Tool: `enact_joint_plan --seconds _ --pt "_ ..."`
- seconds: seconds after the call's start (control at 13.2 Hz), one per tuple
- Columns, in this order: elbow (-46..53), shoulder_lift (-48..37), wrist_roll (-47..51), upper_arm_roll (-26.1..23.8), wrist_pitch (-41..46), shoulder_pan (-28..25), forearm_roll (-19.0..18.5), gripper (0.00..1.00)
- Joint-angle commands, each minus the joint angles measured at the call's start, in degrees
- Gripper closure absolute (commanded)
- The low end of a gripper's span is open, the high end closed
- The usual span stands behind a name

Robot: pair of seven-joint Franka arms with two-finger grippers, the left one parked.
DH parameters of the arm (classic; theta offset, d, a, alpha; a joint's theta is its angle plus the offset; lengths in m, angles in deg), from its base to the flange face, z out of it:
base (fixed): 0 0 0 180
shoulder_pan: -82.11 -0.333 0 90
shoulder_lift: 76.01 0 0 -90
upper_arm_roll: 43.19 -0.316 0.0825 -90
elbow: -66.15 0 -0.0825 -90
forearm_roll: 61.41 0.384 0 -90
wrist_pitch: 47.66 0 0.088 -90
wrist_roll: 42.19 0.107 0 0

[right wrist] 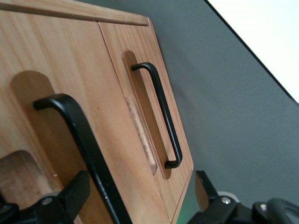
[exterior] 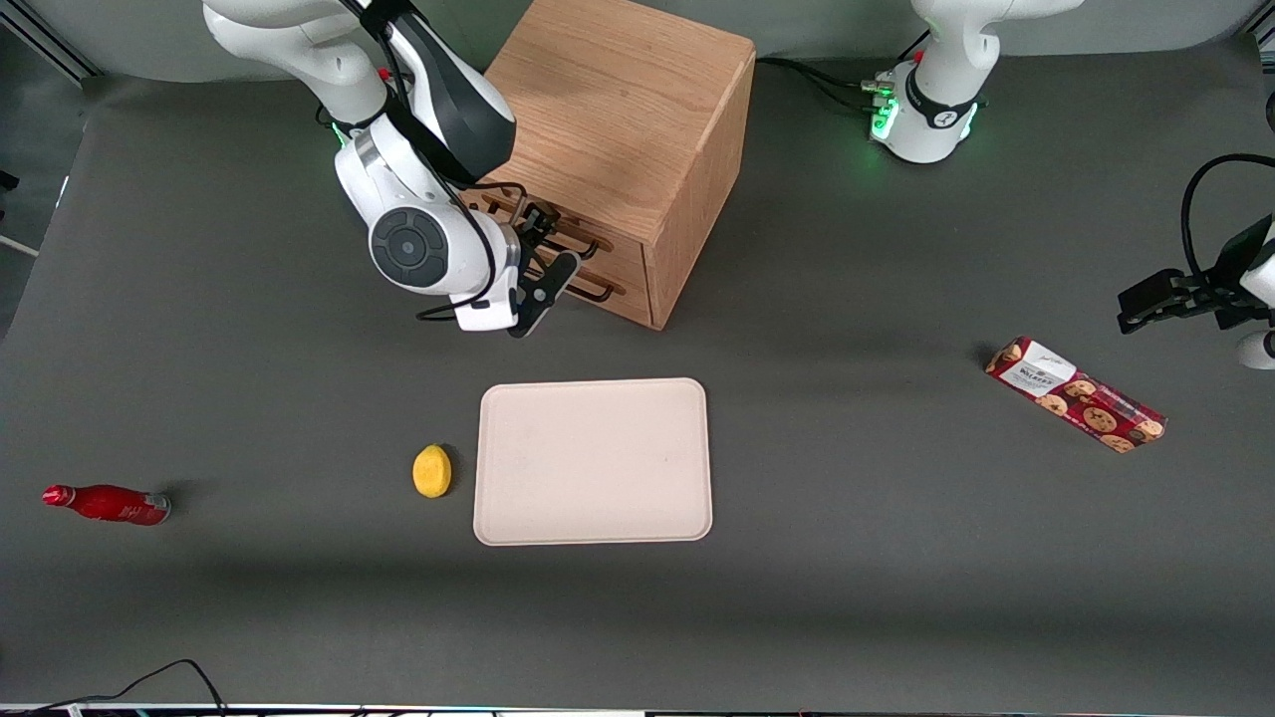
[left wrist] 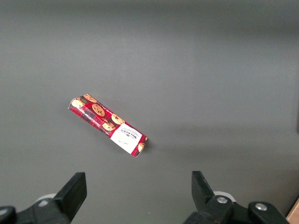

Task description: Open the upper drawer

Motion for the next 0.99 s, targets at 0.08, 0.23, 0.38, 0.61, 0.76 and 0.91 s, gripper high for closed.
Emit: enact_joint_plan --seconds 0.08,0.23,0.38,0.61,0.76,0.91 --pt "-2.0 -0.2 -2.0 -0.2 -1.4 1.0 0.9 0.00" --pt "-2.3 -0.2 -2.0 -0.2 -1.6 1.7 0.4 0.00" --pt "-2.3 0.2 -2.0 -0.2 -2.4 2.0 -0.4 0.00" --pt "-2.2 1.4 -2.0 -0.2 -4.1 1.9 -0.4 0.00" --pt "-1.8 2.1 -2.0 -0.2 -4.9 2.0 -0.7 0.00" --pt "-0.9 2.1 -2.0 -0.2 -5.1 2.7 -2.1 0.00"
